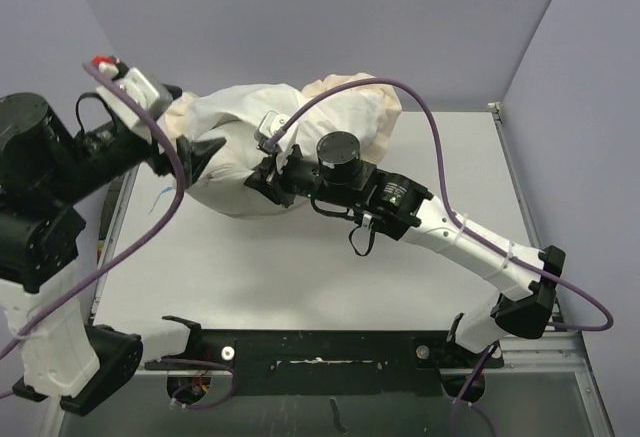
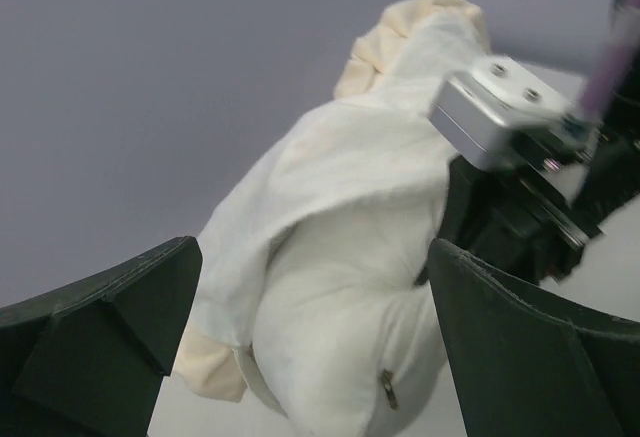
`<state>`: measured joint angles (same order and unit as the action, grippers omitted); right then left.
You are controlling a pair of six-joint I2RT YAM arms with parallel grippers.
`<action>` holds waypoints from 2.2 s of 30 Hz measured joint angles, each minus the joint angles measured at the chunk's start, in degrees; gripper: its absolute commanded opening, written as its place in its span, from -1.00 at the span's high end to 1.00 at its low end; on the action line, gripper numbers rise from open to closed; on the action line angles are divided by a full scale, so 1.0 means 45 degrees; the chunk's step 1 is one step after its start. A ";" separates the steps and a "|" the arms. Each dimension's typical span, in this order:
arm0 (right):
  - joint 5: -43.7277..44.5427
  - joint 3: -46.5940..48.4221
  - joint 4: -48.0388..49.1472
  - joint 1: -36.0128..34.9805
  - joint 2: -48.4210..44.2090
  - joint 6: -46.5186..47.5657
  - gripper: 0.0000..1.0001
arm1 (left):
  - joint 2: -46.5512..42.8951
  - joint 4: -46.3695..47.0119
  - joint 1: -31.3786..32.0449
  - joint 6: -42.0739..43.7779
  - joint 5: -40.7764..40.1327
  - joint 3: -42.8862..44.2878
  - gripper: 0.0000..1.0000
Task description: Remove the pillowcase from the pillow
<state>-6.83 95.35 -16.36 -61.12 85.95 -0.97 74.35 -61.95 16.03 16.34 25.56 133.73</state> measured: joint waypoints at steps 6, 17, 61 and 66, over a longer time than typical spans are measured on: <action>-0.0097 0.0471 -0.0102 0.0000 0.0442 -0.0248 1.00 | -0.1865 -0.1438 0.0010 0.2050 0.1015 -0.3075 -0.96; -0.1365 0.0797 -0.0500 0.0219 0.0578 -0.0578 1.00 | -0.2399 -0.0913 0.0015 0.4561 0.0597 -0.6751 -0.96; 0.0544 -0.2205 -0.1574 0.5100 -0.3589 -0.1229 0.25 | -0.2166 -0.1423 0.0170 0.5217 -0.0053 -0.7344 1.00; 0.0374 -0.1904 -0.1603 0.6227 -0.3478 -0.1389 0.96 | -0.2229 -0.1598 0.0165 0.5192 0.0019 -0.7344 1.00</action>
<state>-5.15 86.78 -23.57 -33.10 70.30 -7.22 64.31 -69.14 16.78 39.70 25.65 100.68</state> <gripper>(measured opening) 0.217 0.113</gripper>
